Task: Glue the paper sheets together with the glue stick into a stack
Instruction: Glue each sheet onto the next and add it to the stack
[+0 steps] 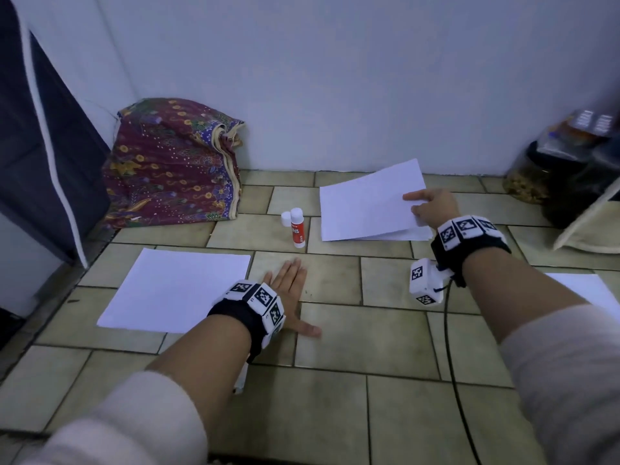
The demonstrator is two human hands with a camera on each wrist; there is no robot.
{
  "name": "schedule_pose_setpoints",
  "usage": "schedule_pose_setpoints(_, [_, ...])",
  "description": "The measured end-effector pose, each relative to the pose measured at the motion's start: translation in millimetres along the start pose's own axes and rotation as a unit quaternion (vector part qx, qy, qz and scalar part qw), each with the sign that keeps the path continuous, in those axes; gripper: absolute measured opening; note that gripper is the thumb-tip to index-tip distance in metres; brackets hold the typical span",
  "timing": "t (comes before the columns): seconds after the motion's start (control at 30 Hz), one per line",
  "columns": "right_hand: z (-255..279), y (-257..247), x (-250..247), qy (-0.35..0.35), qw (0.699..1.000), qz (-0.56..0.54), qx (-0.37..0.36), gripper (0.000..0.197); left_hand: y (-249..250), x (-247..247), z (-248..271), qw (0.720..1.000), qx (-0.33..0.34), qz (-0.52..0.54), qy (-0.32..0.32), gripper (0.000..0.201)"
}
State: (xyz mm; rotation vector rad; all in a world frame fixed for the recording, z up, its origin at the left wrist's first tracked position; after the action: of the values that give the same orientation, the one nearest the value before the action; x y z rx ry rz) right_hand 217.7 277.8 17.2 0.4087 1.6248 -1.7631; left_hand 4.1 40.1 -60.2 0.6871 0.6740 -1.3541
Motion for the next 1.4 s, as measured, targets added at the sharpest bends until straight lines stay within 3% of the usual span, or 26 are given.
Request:
schedule_pose_setpoints(0.23, [-21, 10, 5, -0.009, 0.995, 0.095, 0.039, 0.037, -1, 1, 0, 1.000, 0.011, 0.005, -0.005, 0.125])
schedule_pose_setpoints(0.57, [-26, 15, 21, -0.085, 0.972, 0.211, 0.059, 0.046, -1, 0, 0, 1.000, 0.012, -0.002, -0.010, 0.125])
schedule_pose_setpoints(0.8, [-1, 4, -6, 0.015, 0.964, 0.242, 0.110, 0.078, -2, 0, -1, 1.000, 0.009, -0.006, -0.007, 0.124])
schedule_pose_setpoints(0.93, [40, -4, 6, -0.043, 0.961, 0.262, 0.080, 0.096, -4, 1, -4, 1.000, 0.004, -0.010, -0.002, 0.128])
schedule_pose_setpoints(1.0, [71, 4, 19, -0.096, 0.959, 0.254, 0.084, 0.115, -5, 3, -6, 1.000, -0.001, -0.014, -0.001, 0.134])
schedule_pose_setpoints(1.1, [119, 26, 38, -0.185, 0.930, 0.303, 0.098, 0.136, -5, 4, -7, 1.000, -0.005, -0.006, -0.001, 0.139])
schedule_pose_setpoints(1.2, [151, 55, 46, -0.221, 0.905, 0.337, 0.134, 0.145, -5, 3, -5, 1.000, -0.011, -0.002, 0.008, 0.144])
schedule_pose_setpoints(1.3, [163, 75, 51, -0.240, 0.893, 0.342, 0.170, 0.149, -2, 1, -1, 1.000, -0.012, 0.001, 0.024, 0.127])
schedule_pose_setpoints(1.4, [166, 82, 52, -0.242, 0.885, 0.357, 0.174, 0.151, 0, -1, 3, 0.999, -0.016, 0.005, 0.031, 0.124])
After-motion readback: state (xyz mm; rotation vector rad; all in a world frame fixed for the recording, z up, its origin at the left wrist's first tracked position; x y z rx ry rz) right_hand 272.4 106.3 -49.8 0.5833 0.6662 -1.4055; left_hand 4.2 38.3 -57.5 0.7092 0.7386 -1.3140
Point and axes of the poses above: each hand's wrist, its own z-axis away from the middle knuckle, its own x-axis out of the palm, y = z × x, the point moved 8 cm from there along -z, towards the middle knuckle, and after that the axes turned 7 degrees about -y, right-handed, at the moved point
